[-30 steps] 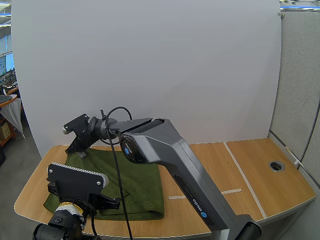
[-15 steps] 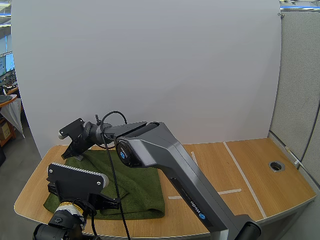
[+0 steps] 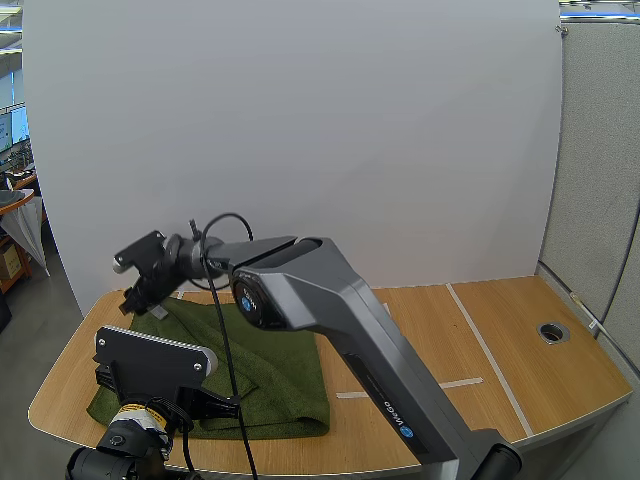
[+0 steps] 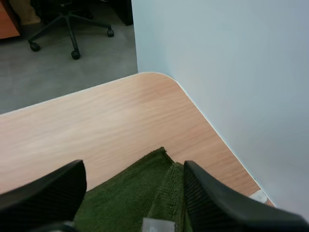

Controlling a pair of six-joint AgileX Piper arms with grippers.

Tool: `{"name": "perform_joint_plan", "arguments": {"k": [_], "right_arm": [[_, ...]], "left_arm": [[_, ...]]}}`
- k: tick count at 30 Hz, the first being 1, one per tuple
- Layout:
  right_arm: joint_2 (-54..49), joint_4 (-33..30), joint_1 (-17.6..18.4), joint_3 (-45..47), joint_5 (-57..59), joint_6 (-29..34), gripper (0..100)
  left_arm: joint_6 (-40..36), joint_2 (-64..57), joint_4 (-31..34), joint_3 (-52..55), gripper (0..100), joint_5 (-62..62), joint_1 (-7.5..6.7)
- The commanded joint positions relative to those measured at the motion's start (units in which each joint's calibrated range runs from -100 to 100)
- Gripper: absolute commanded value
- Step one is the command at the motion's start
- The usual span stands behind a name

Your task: Fold the towel

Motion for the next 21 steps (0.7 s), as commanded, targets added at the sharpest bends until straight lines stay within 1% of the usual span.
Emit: {"name": "perform_joint_plan", "arguments": {"k": [1, 4, 7, 8, 9, 10, 11, 13, 15, 18, 21], "right_arm": [[-9.1, -3.1, -1.3, -0.4, 17.4, 2.8, 96], [-12.2, -3.3, -2.0, -0.4, 25.8, 2.8, 96], [-14.9, -7.1, -2.1, -0.4, 34.6, 5.1, 95], [-15.4, -8.5, -2.1, -0.4, 36.9, 6.1, 94], [-16.5, -10.4, -2.1, -0.4, 40.2, 7.0, 91], [-17.2, -10.9, -2.1, -0.4, 42.4, 7.5, 87], [-17.8, -11.3, -2.2, -0.4, 44.6, 7.6, 82], [-20.1, -11.8, -2.2, 0.1, 50.6, 7.6, 63], [-22.4, -11.8, -2.2, 0.3, 56.0, 7.6, 48], [-26.5, -12.2, -2.2, 1.7, 60.3, 7.6, 31], [-31.2, -13.6, -2.2, 5.3, 61.4, 8.3, 8]], "left_arm": [[-0.3, -0.2, 0.1, 0.1, 0, -0.5, -0.16], [-0.3, -0.2, 0.1, 0.1, 0, -0.5, -0.16], [-0.3, -0.2, 0.1, 0.1, 0, -0.5, -0.16], [-0.3, -0.2, 0.1, 0.1, 0, -0.5, -0.16], [-0.3, -0.2, 0.1, 0.1, 0, -0.5, -0.16], [-0.3, -0.2, 0.1, 0.1, 0, -0.5, -0.16], [-0.3, -0.2, 0.1, 0.1, 0, -0.5, -0.16], [-0.3, -0.2, 0.1, 0.1, 0, -0.5, -0.16], [-0.3, -0.2, 0.1, 0.1, 0, -0.5, -0.16], [-0.3, -0.2, 0.1, 0.1, 0, -0.5, -0.16], [-0.3, -0.2, 0.1, 0.1, 0, -0.5, -0.16]]}}
